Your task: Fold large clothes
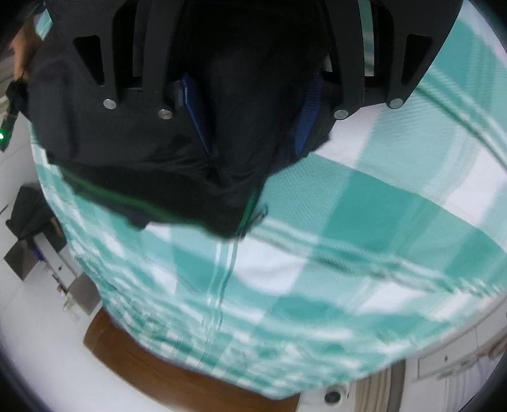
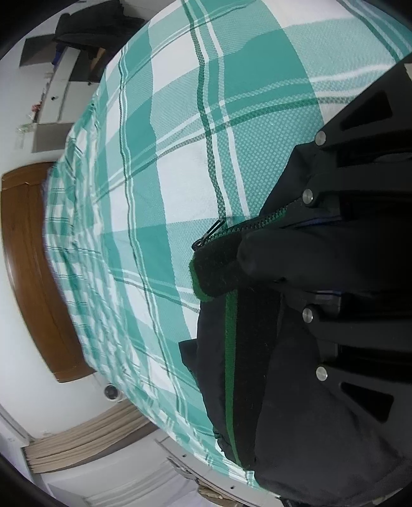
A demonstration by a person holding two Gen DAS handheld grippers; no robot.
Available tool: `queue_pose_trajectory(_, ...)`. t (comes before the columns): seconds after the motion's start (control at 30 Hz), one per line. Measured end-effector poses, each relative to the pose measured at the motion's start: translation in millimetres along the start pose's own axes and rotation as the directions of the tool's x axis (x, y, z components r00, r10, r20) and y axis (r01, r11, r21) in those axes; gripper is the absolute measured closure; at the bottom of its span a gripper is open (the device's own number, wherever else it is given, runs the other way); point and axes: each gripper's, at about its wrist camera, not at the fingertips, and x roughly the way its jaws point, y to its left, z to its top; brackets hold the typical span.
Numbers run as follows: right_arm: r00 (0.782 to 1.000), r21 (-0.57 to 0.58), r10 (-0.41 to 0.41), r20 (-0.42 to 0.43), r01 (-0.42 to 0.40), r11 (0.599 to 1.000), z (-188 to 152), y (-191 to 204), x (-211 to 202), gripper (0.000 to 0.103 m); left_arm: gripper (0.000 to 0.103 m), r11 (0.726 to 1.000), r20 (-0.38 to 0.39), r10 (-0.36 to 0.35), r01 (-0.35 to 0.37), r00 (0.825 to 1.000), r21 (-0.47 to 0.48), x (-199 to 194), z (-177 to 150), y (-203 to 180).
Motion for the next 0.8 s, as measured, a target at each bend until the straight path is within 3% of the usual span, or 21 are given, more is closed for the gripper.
queue_pose_trajectory(0.03, 1.000, -0.003, -0.002, -0.020, 0.002, 1.000, 3, 1, -7, 0.065, 0.044, 1.000, 0.038, -0.012, 0.012, 0.999, 0.009, -18, 2, -3)
queue_pose_trajectory(0.1, 1.000, 0.001, -0.006, -0.022, 0.006, 1.000, 8, 2, -23, 0.032, 0.035, 0.999, 0.107, -0.025, 0.021, 0.994, 0.034, -48, 4, -14)
queue_pose_trajectory(0.13, 1.000, 0.007, 0.004, -0.004, -0.004, 1.000, 10, 2, -36, 0.029, 0.033, 0.998, 0.137, -0.033, 0.027, 0.990, 0.051, -62, 5, -23)
queue_pose_trajectory(0.23, 0.997, 0.007, 0.046, 0.068, -0.046, 0.999, 9, 4, -74, 0.029, 0.028, 0.987, 0.146, -0.132, 0.115, 0.980, 0.116, -83, 2, -61)
queue_pose_trajectory(0.37, 0.987, -0.012, 0.103, 0.121, -0.102, 0.995, -10, 14, -110, 0.028, 0.027, 0.935, 0.025, -0.251, 0.236, 0.968, 0.265, -63, -15, -143)
queue_pose_trajectory(0.43, 0.982, -0.027, 0.135, 0.131, -0.133, 0.991, -23, 20, -121, 0.028, 0.027, 0.914, -0.038, -0.225, 0.225, 0.974, 0.338, -38, -24, -178)
queue_pose_trajectory(0.53, 0.977, -0.047, 0.168, 0.131, -0.163, 0.986, -45, 27, -128, 0.028, 0.027, 0.921, -0.120, -0.129, 0.164, 0.984, 0.353, 15, -39, -203)
queue_pose_trajectory(0.67, 0.983, -0.062, 0.155, 0.095, -0.149, 0.987, -73, 23, -118, 0.028, 0.021, 0.921, -0.095, -0.068, 0.100, 0.993, 0.378, 47, -67, -202)
queue_pose_trajectory(0.8, 0.979, -0.031, 0.178, 0.100, -0.176, 0.984, -89, 15, -100, 0.028, 0.020, 0.924, -0.094, -0.068, 0.098, 0.993, 0.370, 58, -69, -200)
